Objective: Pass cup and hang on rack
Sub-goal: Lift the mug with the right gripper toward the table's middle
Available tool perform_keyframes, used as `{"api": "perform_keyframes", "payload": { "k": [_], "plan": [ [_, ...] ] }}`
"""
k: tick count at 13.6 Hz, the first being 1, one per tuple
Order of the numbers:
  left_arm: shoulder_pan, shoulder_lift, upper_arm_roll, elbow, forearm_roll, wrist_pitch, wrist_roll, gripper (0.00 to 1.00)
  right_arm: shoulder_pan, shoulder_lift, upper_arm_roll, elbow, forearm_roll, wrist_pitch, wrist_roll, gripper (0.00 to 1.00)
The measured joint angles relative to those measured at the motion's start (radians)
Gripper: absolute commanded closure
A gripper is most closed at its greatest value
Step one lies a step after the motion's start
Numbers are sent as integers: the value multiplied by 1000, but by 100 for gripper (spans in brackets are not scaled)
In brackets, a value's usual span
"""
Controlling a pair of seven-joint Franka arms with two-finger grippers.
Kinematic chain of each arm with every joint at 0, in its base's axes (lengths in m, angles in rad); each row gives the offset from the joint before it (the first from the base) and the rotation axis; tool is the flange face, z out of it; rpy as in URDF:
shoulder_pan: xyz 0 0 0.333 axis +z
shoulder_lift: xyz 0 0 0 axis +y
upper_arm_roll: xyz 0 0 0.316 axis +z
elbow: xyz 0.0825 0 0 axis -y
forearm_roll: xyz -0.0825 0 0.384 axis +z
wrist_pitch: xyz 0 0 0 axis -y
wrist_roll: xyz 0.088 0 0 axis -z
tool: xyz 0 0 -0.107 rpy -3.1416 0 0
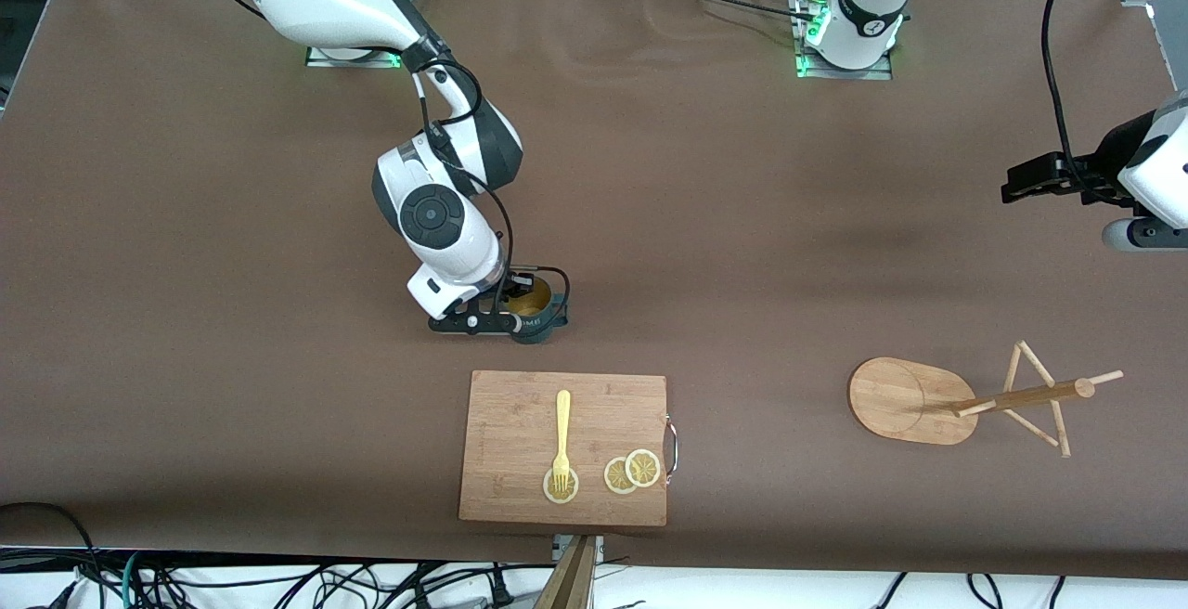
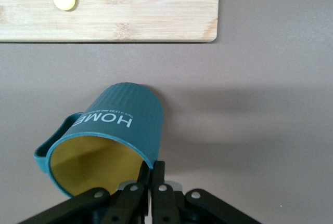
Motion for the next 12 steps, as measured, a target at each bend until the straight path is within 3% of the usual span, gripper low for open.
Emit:
{"api": "perform_keyframes", "payload": {
  "k": [3,5,8,12],
  "plan": [
    [0,0,0,0,0,0,0,0,1,3,6,34,18,1,0,100],
    [0,0,0,0,0,0,0,0,24,9,25,64,87,-3,5,100],
    [0,0,0,0,0,0,0,0,126,50,40,138,169,-4,95,100],
    [-1,0,0,-3,0,-2,0,0,302,147,45,253,178,-2,279,100]
  ]
}}
